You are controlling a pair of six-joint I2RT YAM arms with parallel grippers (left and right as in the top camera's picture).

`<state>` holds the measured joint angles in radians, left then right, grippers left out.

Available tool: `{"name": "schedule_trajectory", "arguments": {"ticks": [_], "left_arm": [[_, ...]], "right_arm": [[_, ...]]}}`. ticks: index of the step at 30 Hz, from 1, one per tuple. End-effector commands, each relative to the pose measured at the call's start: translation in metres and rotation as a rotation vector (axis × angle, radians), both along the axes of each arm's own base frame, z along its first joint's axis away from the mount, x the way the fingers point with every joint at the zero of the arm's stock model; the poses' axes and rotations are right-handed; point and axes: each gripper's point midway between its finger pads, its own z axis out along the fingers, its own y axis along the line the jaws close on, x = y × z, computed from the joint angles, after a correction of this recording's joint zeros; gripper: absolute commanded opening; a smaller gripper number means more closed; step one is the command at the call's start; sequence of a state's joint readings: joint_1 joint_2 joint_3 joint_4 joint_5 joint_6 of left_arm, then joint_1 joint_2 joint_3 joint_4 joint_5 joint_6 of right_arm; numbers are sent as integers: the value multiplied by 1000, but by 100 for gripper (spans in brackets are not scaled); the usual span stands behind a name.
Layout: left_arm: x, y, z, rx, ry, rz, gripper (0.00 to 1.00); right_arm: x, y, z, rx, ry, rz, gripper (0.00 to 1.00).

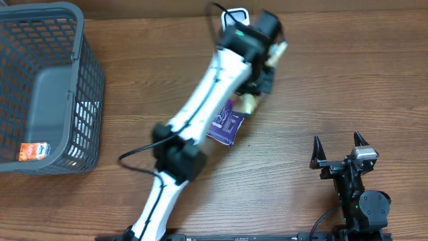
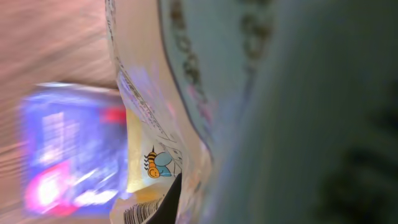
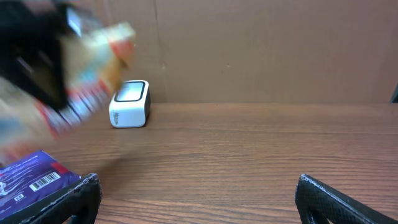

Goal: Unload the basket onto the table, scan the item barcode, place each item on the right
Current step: 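Carry the white-blue bag out and set it right of the purple box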

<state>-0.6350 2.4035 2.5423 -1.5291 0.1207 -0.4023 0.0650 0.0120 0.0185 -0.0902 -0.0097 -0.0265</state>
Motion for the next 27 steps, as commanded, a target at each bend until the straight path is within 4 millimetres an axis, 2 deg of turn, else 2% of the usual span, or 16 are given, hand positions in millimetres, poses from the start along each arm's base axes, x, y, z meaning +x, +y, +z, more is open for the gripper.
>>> {"name": "schedule_trajectory", "arguments": {"ticks": [1,3,6,8,10,13,16,18,21,23,25,27], "left_arm": [[-7,-26,-17,-40,38,15,4],[-7,-39,-31,-52,47,12,4],[-2,-48,-47,-53,48,24,4],[1,-45,-55,-25,37,30,4],[8,-34,-61,38,5,45,6],[15,-17,-62,110,-31,63,25],[16,-14,-59,107,-24,65,67],[16,-15,-53,78,-20,53,78],[25,-12,-31,35,-56,64,81],[35,-7,-5,-14,-98,86,80],[45,-1,31,-94,-154,84,80],[54,8,77,-190,-226,86,80]], "right_arm": [[0,-3,-1,-8,-6,-15,100],[0,-3,-1,-8,-6,-15,100],[0,-3,-1,-8,-6,-15,100],[0,-3,-1,-7,-6,-15,100],[0,-3,-1,-8,-6,-15,100],[0,-3,-1,-8,-6,-15,100],[0,-3,-1,-8,-6,-15,100],[0,-3,-1,-8,-6,-15,100],[0,-3,-1,-8,-6,-15,100],[0,-3,-1,-8,-6,-15,100],[0,-3,-1,-8,-6,-15,100],[0,-3,-1,-7,-6,-15,100]]}}
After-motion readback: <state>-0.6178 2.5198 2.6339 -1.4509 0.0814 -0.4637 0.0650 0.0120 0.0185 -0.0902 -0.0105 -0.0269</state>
